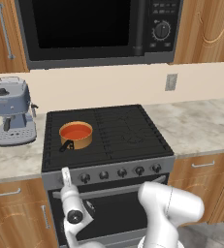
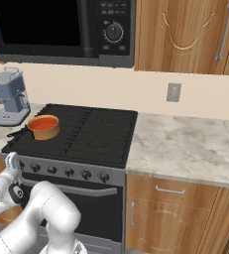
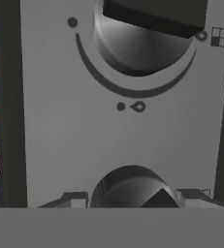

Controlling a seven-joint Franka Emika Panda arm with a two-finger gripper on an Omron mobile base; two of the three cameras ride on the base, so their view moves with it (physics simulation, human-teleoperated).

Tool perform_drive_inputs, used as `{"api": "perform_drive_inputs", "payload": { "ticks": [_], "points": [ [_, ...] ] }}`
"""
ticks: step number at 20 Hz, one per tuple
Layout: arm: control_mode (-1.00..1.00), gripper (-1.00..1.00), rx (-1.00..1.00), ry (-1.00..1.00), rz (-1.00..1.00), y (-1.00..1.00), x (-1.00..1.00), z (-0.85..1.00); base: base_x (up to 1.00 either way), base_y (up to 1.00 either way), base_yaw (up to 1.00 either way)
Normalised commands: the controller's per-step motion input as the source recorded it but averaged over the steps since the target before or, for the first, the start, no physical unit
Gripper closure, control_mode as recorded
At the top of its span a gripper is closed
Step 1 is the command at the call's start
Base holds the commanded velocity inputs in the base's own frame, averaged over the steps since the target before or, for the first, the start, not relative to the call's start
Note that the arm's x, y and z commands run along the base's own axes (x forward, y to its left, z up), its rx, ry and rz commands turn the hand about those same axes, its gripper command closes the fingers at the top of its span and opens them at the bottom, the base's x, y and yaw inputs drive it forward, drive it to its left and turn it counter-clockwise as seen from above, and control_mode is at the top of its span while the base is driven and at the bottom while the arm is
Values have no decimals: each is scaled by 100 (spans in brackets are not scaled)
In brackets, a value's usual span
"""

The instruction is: Wait until the marinara sauce is simmered to a deep red color and then turn off the stove.

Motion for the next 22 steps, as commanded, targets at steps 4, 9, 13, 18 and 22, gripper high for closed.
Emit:
{"api": "perform_drive_inputs", "payload": {
  "ticks": [4, 9, 13, 18, 22],
  "points": [
    [-100, 100, 27, 9, -23, 22, -10, -3, 0, 0, 0],
    [-100, 100, 27, 9, -24, 21, -10, -4, 0, 0, 0],
    [-100, 100, 27, 9, -24, 21, -9, -4, 0, 0, 0],
    [-100, 100, 27, 8, -25, 18, -10, -4, 0, 0, 0],
    [-100, 100, 29, 8, -25, 12, -15, -5, 0, 0, 0]
  ]
}}
